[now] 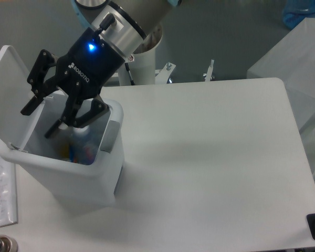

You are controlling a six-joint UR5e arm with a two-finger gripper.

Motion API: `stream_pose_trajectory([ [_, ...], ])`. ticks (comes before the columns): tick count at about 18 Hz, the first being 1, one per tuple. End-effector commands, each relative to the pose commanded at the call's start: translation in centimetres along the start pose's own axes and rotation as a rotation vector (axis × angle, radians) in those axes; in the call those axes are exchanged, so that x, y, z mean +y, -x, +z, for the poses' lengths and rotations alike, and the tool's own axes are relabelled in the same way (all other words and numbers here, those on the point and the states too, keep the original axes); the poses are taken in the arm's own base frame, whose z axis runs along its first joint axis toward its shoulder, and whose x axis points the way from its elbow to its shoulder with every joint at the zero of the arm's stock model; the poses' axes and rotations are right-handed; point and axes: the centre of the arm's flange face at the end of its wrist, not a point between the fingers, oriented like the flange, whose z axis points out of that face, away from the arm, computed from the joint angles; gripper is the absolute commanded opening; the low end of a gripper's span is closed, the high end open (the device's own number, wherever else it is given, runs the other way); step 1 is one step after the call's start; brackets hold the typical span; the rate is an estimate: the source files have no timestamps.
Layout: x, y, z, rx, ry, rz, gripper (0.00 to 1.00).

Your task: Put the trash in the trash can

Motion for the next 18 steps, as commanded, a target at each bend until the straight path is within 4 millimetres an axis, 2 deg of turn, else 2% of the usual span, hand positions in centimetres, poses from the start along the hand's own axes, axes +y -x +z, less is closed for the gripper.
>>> stream_pose_trajectory([
  [1, 0.4, 1.3, -0.5, -0.02, 0.003, -0.013, 1.0],
  [5, 3.2, 8.0, -4.7, -0.124, 0.002, -0.037, 1.0],
  [7, 5.5, 11.5, -6.8, -0.197, 0.036, -0.026, 1.0],
  [11, 10.9, 18.3, -9.4, -0.334, 0.181, 0.028, 1.0],
  [18, 20.1, 26.6, -13.0, -0.34, 0.323, 0.271, 1.0],
])
